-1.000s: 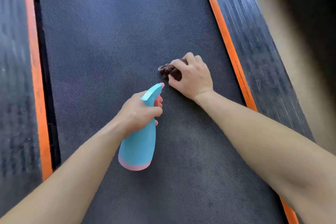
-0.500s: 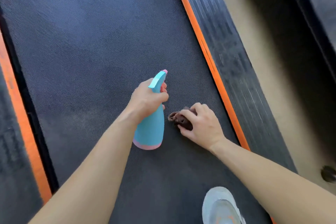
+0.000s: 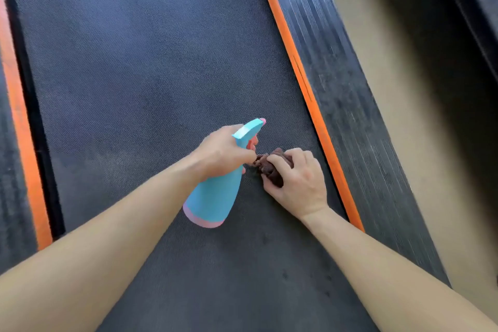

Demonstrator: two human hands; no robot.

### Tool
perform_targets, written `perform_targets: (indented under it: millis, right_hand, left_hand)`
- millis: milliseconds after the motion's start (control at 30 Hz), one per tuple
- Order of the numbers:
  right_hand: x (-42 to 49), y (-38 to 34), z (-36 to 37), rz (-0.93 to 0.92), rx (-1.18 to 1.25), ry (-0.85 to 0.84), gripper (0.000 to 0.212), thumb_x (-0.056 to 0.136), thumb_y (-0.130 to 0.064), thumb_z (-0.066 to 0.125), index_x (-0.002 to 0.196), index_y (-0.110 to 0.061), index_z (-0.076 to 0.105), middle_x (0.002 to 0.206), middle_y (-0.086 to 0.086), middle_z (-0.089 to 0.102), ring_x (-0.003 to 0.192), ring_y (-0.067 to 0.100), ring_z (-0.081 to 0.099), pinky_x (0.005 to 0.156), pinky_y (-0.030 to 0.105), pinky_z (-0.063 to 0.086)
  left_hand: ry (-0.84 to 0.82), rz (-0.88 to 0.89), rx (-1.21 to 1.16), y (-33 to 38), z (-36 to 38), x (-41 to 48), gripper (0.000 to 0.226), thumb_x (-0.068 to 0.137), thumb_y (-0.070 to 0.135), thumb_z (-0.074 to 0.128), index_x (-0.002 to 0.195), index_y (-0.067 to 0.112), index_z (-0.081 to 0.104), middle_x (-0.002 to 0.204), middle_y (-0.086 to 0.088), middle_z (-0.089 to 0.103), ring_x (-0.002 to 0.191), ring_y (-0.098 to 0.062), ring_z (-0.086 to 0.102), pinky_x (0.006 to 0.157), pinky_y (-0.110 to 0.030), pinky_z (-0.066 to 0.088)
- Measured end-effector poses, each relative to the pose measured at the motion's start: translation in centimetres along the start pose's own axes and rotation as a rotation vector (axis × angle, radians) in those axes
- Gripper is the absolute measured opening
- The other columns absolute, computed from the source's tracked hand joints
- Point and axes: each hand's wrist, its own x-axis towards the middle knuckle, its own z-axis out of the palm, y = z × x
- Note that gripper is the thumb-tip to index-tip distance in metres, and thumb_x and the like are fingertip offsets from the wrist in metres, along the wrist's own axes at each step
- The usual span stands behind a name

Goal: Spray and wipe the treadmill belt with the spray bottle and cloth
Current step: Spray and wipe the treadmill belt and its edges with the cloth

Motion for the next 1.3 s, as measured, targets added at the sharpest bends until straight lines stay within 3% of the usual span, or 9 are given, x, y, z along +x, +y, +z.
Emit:
perform_targets:
  millis: [133,333,600,800,900,1033,1133,1233,1300]
  right_hand:
    - [-2.0,-0.2,-0.7,0.014,0.032,-0.008,0.034,0.081,-0.045,0.069,0.107,-0.022,0.070,0.094,0.010,0.055,0.080,0.032,0.052,0.065,0.043,0.048]
    - [-5.9,-0.8,-1.4,0.105,0.041,-0.043,0.035,0.080,-0.047,0.070,0.106,-0.024,0.070,0.097,0.007,0.054,0.080,0.030,0.051,0.065,0.040,0.048]
    - [-9.0,-0.1,-2.1,0.024,0.040,-0.101,0.038,0.085,-0.046,0.069,0.114,-0.022,0.065,0.102,0.009,0.053,0.086,0.031,0.052,0.070,0.042,0.049]
    - [-8.9,0.1,-1.9,0.016,0.047,-0.094,0.038,0.085,-0.047,0.068,0.114,-0.022,0.065,0.104,0.009,0.055,0.088,0.032,0.053,0.071,0.043,0.050]
    - [-8.9,0.2,-2.2,-0.001,0.051,-0.093,0.039,0.085,-0.047,0.069,0.114,-0.022,0.065,0.104,0.010,0.055,0.087,0.031,0.053,0.071,0.042,0.050]
    - [-8.8,0.4,-2.3,-0.043,0.060,-0.116,0.038,0.087,-0.046,0.069,0.116,-0.022,0.065,0.105,0.009,0.055,0.088,0.032,0.054,0.072,0.044,0.049]
    - [-8.2,0.5,-2.2,-0.094,0.062,-0.118,0.038,0.087,-0.046,0.068,0.116,-0.021,0.065,0.106,0.010,0.056,0.089,0.032,0.054,0.072,0.044,0.049]
    - [-6.5,0.4,-1.8,-0.107,0.084,-0.060,0.038,0.088,-0.046,0.068,0.115,-0.020,0.066,0.106,0.011,0.057,0.088,0.034,0.055,0.075,0.045,0.049]
    - [-4.5,0.3,-1.3,-0.078,0.087,-0.004,0.037,0.089,-0.046,0.067,0.115,-0.020,0.068,0.105,0.012,0.057,0.088,0.035,0.054,0.076,0.045,0.049]
  left_hand:
    - [0.029,0.004,0.031,-0.2,0.4,-0.6,0.030,0.061,0.027,0.065,0.090,0.021,0.070,0.102,-0.003,0.077,0.084,-0.030,0.079,0.080,-0.050,0.067]
    - [-0.024,0.009,0.116,-1.9,1.8,-2.5,0.016,0.077,0.017,0.069,0.093,0.022,0.069,0.106,0.002,0.077,0.072,-0.020,0.079,0.085,-0.040,0.064]
    - [-0.066,0.051,0.255,-4.2,3.6,-3.4,0.015,0.081,0.017,0.070,0.093,0.026,0.066,0.093,0.005,0.075,0.068,-0.011,0.075,0.085,-0.036,0.062]
    - [-0.026,0.073,0.323,-4.9,3.8,-3.5,0.021,0.083,0.025,0.074,0.074,0.027,0.056,0.080,-0.001,0.076,0.065,-0.012,0.077,0.081,-0.035,0.062]
    - [-0.015,0.064,0.299,-5.4,3.5,-4.4,0.016,0.084,0.022,0.073,0.078,0.024,0.059,0.077,0.002,0.074,0.063,-0.010,0.075,0.081,-0.033,0.060]
    - [-0.008,0.010,0.160,-6.6,2.2,-6.6,0.011,0.082,0.016,0.075,0.089,0.020,0.067,0.097,-0.001,0.076,0.062,-0.017,0.077,0.080,-0.035,0.062]
    - [0.025,-0.050,0.202,-8.2,1.3,-7.8,0.014,0.069,0.031,0.069,0.078,0.023,0.062,0.084,0.000,0.075,0.067,-0.017,0.077,0.083,-0.043,0.062]
    - [0.055,-0.109,0.205,-9.6,0.7,-8.5,0.016,0.073,0.025,0.072,0.073,0.022,0.056,0.071,0.004,0.069,0.064,-0.015,0.074,0.083,-0.044,0.061]
    - [0.056,-0.117,0.142,-10.3,0.6,-8.6,0.012,0.075,0.020,0.074,0.080,0.019,0.063,0.079,0.001,0.072,0.063,-0.014,0.072,0.084,-0.044,0.061]
